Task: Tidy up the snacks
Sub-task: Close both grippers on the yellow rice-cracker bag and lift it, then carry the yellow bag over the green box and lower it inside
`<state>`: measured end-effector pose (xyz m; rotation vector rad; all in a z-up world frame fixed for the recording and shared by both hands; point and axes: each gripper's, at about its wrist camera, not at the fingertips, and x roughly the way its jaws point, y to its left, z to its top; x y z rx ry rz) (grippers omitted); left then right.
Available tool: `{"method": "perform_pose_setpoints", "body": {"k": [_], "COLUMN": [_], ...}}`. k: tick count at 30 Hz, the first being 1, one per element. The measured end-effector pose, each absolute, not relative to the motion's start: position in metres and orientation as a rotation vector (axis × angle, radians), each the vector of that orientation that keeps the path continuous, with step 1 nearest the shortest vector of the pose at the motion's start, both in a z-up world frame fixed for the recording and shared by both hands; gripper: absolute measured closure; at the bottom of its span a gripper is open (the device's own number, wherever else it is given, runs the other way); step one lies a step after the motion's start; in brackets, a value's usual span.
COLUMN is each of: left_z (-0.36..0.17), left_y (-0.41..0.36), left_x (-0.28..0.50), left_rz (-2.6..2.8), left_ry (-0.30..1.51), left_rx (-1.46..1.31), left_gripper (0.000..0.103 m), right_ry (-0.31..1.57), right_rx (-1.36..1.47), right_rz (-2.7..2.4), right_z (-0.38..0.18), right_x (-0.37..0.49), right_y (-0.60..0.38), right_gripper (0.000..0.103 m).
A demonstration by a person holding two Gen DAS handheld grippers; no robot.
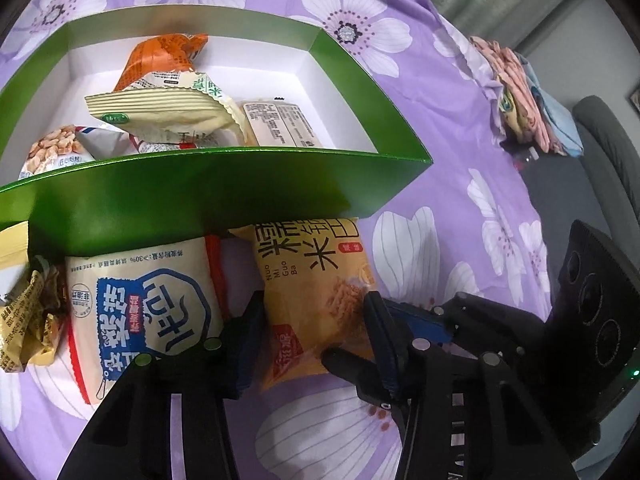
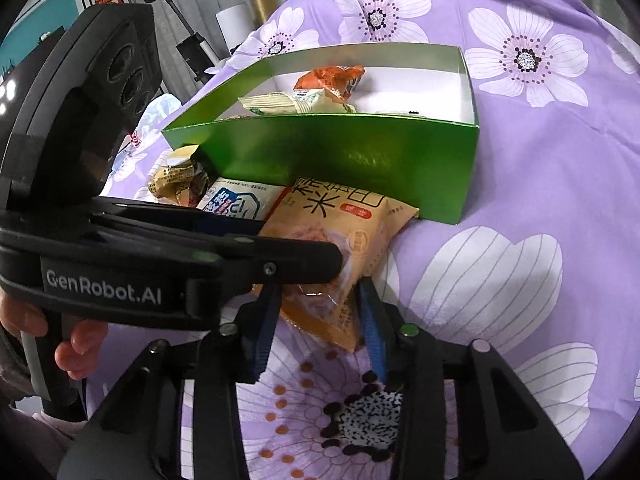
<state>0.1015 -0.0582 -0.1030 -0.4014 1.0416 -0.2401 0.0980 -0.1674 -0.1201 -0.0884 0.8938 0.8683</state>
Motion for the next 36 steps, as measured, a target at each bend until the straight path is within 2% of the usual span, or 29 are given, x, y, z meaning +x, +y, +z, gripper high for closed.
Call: {"method": "perform_pose_setpoints", "body": {"k": [5, 8, 24, 36], "left_z": [-0.096, -0.091, -0.042, -0.011], "left_y": [-0.062, -0.066, -0.076, -0.057], "left_x": [0.095, 0.088, 0.047, 0.043], "left_rz": [-0.232, -0.232, -0.243, -0.235], "left_ry": [1.025, 1.014, 0.889, 0.798], "left_rx": [-0.353, -0.332, -0.255, -0.249], "left_gripper": [0.054, 0.055, 0.055, 0.055], "right_ry": [0.884, 0.877, 0.771, 0.689], "right_rx": [-0.075, -0.052, -0.020, -0.064], "right_rz": [0.843, 0.850, 0.833, 0.843], "right_z": [-0.117, -0.115, -0.074, -0.041], "right_x": [0.094, 0.090, 0.042, 0.039], "right_y": [-0.169, -0.172, -0.182, -0.168], "right_gripper": [0.074, 0.077, 0.077, 0.077]}}
